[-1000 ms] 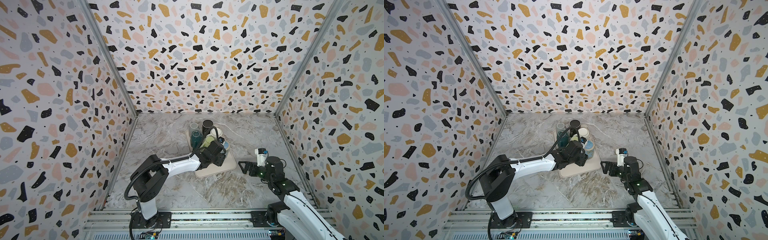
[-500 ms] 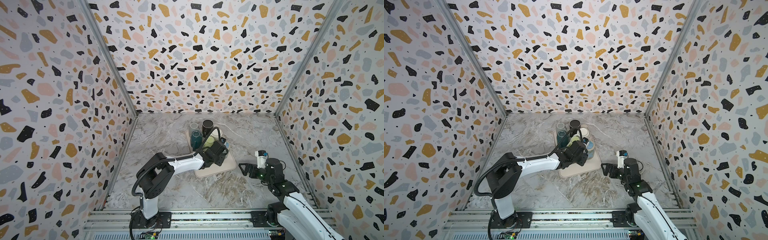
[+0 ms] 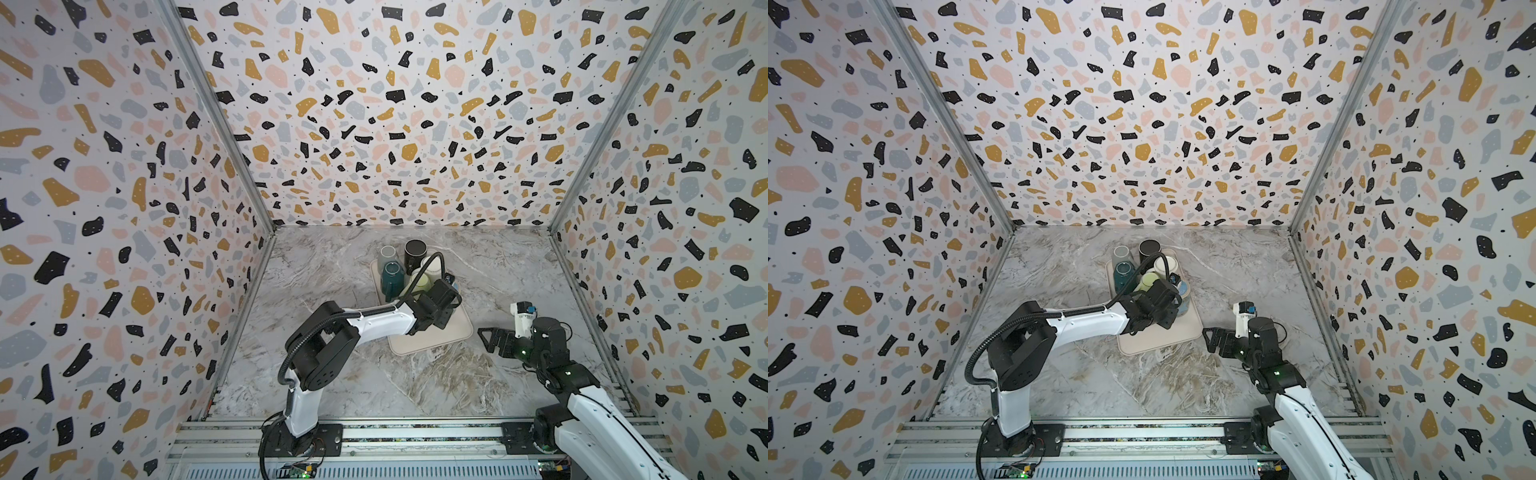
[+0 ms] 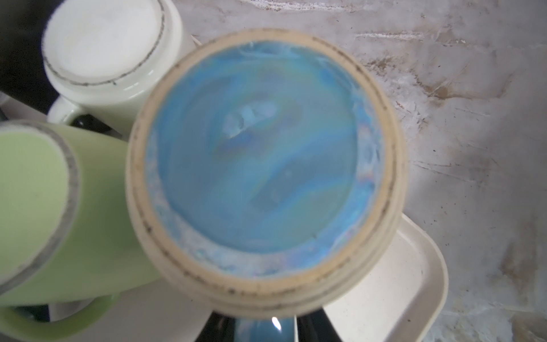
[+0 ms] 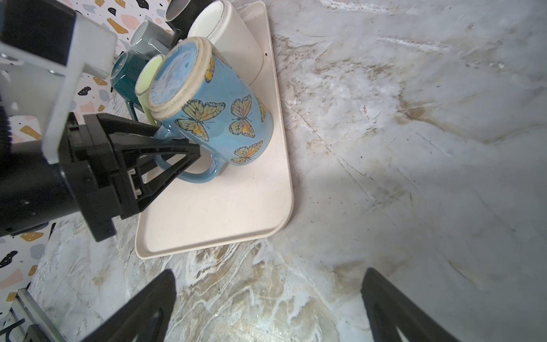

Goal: Turn the mug right side up
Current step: Pick up the mug from the tray.

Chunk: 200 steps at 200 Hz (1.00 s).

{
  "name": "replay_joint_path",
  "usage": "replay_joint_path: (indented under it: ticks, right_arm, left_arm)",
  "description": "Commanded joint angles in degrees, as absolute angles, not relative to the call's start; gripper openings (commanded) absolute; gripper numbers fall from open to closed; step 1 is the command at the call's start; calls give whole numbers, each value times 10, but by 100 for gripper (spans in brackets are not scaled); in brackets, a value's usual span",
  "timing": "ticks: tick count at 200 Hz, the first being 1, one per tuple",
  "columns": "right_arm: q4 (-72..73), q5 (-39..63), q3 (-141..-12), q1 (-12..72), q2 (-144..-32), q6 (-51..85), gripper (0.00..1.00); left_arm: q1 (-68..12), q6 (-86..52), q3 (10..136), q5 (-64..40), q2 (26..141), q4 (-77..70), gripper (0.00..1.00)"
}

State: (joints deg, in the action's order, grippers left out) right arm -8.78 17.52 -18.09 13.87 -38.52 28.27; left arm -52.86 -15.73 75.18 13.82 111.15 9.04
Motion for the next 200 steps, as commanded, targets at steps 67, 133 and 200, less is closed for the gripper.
replay_joint_path:
  ticks: [67, 133, 200]
  right_arm:
    - [-101, 180, -191, 137, -379, 289, 99]
    - [-90, 195, -182, 137, -380, 293, 99]
    - [-55, 217, -159, 137, -380, 316, 99]
  left_arm:
    - [-531, -162, 784, 175, 1120, 107, 12]
    - [-531, -163, 784, 174, 1109, 109, 0]
    - [-531, -159, 775, 167, 1071, 92, 0]
